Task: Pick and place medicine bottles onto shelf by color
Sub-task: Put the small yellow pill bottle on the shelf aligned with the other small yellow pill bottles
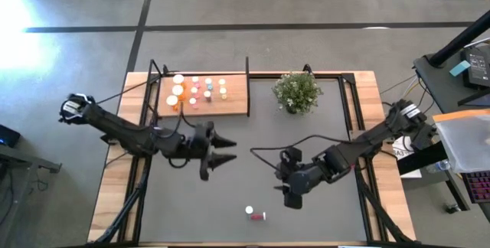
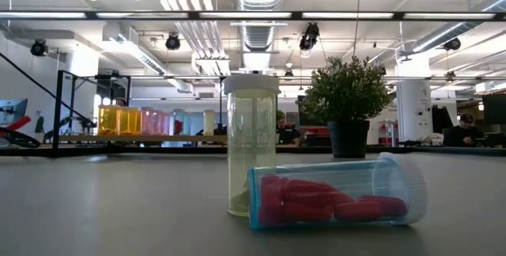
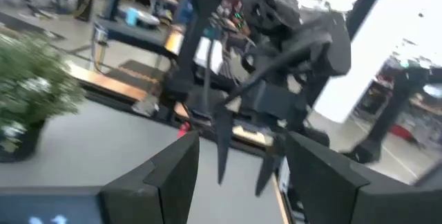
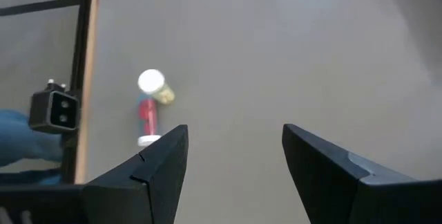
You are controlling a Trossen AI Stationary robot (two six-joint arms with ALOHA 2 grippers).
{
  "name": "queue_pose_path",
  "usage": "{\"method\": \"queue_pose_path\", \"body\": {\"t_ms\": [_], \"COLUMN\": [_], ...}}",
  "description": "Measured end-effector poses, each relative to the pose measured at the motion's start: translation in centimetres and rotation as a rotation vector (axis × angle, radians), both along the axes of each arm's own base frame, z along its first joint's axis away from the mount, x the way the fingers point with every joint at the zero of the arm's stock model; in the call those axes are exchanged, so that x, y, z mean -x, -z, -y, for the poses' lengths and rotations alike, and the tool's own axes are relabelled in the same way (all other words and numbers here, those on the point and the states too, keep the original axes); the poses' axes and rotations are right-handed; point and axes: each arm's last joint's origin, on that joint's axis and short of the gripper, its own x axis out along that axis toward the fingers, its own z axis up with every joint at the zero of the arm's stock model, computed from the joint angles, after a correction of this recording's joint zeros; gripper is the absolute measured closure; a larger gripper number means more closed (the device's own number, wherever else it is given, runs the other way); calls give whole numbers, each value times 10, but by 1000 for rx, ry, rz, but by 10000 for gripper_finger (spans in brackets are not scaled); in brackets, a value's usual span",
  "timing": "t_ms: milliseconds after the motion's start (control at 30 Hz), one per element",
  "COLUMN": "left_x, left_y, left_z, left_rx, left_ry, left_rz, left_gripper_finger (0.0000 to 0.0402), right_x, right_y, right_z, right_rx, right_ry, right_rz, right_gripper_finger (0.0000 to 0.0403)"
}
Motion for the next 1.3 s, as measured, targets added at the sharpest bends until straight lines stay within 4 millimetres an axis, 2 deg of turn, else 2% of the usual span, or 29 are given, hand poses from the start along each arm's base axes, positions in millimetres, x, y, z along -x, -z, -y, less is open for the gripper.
{"method": "queue_pose_path", "body": {"t_ms": [233, 467, 667, 767, 933, 1300], "left_x": [-18, -34, -50, -57, -65, -67], "left_y": [28, 57, 72, 78, 94, 124], "left_z": [35, 55, 86, 97, 106, 121], "left_rx": [-52, -104, -386, -471, -489, -454], "left_ry": [103, 136, 215, 233, 248, 271], "left_rz": [-114, -215, -232, -238, -273, -351], "left_gripper_finger": [202, 203, 203, 204, 204, 204], "right_x": [7, 21, 27, 31, 38, 44], "right_y": [7, 4, 0, -1, -1, -1], "right_z": [-23, -49, -65, -71, -79, -84], "right_rx": [-85, -241, -345, -360, -382, -396], "right_ry": [40, 112, 143, 176, 219, 238], "right_rz": [-24, -19, 22, 51, 67, 76], "right_gripper_finger": [177, 177, 177, 177, 177, 177]}}
